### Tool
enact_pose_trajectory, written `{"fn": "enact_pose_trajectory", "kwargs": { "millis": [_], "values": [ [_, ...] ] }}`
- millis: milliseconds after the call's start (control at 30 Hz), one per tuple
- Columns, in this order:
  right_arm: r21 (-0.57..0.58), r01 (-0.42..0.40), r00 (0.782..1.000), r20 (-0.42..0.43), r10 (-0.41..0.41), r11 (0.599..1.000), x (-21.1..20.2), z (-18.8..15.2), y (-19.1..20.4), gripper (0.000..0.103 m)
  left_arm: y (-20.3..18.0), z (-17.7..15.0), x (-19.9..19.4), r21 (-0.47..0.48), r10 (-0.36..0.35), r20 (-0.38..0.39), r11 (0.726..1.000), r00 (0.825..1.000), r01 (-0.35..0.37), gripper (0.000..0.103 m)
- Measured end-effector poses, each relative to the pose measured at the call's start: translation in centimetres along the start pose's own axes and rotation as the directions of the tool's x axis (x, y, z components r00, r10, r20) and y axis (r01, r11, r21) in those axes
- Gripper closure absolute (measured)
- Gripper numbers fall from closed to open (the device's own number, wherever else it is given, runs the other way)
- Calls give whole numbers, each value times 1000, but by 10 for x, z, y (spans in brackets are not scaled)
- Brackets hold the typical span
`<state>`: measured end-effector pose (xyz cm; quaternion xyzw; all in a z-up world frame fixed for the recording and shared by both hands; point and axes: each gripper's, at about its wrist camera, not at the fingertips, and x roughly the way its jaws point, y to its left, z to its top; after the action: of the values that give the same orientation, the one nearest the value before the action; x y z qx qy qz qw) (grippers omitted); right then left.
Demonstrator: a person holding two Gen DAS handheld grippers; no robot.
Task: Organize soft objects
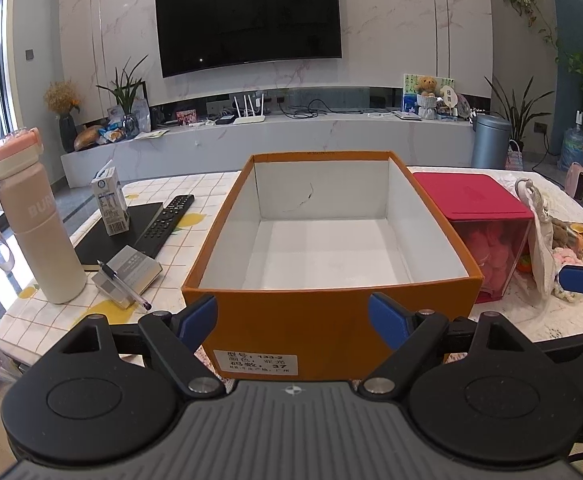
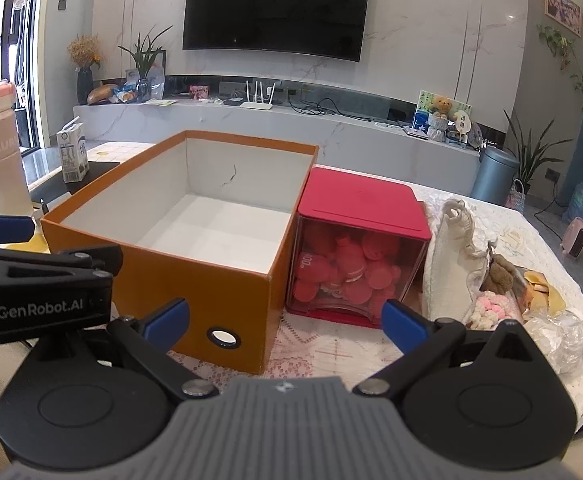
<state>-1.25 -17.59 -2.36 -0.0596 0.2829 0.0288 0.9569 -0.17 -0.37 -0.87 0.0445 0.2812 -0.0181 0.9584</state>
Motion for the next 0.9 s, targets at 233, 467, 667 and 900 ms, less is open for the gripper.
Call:
{"fn": "enact_pose_trajectory", "kwargs": {
  "millis": [233, 467, 667, 900],
  "values": [
    [-8, 6, 1000, -1, -6, 1000, -1, -1, 1, 3, 0, 0, 0, 7, 2, -3, 1000, 1000, -2, 3],
    [2, -3, 1000, -16, 3, 1000, -1, 0, 0, 5, 1, 1, 0, -4, -5, -15, 1000, 1000, 5, 3],
    [-9, -4, 1000, -19, 4, 1000, -2, 1, 1, 5, 1, 2, 1, -4, -3, -32, 1000, 999, 3, 3],
    [2, -15, 1000, -21, 15, 1000, -1, 0, 0, 5, -2, 1, 0, 5, 5, -29, 1000, 1000, -5, 3]
  ]
}}
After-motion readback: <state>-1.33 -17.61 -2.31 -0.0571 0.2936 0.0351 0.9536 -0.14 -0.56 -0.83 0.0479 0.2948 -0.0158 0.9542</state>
